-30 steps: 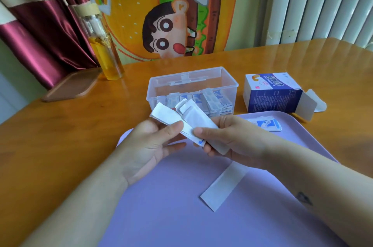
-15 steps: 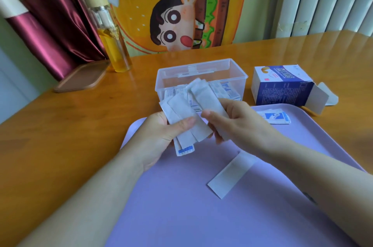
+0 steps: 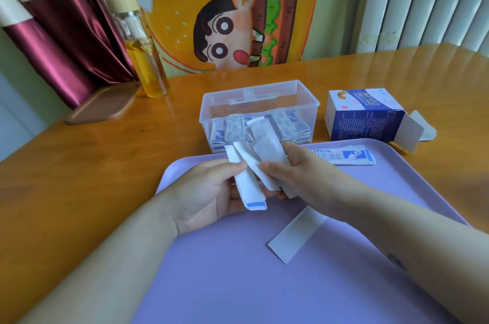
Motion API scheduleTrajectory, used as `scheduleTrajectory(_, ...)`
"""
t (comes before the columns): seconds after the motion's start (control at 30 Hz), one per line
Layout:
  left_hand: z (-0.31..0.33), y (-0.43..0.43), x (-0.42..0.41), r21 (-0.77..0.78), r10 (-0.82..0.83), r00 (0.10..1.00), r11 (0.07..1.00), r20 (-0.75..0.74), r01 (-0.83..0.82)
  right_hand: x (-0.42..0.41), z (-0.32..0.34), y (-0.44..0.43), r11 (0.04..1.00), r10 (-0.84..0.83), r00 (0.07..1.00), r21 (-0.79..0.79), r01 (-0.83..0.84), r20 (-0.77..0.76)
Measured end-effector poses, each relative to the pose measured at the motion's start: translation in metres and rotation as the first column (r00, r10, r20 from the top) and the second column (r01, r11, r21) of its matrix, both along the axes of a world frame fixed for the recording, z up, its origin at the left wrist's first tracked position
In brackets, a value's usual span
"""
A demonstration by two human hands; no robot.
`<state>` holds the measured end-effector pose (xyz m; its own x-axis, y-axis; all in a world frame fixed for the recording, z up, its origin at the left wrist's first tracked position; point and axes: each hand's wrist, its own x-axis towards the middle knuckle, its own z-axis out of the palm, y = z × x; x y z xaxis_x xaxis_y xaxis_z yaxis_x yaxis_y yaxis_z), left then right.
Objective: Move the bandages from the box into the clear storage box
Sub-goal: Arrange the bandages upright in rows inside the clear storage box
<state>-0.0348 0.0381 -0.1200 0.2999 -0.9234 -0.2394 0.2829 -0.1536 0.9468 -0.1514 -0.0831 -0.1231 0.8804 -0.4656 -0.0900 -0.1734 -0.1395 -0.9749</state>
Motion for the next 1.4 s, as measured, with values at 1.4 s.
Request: scheduleTrajectory(1.4,0.000,0.010,0.004,-0.049,0.122,0.374,0.979,0.919,-0.197,-0.030,0.025,-0.007,0.445,0.199,0.869,-0.749,-0.491,-0.452)
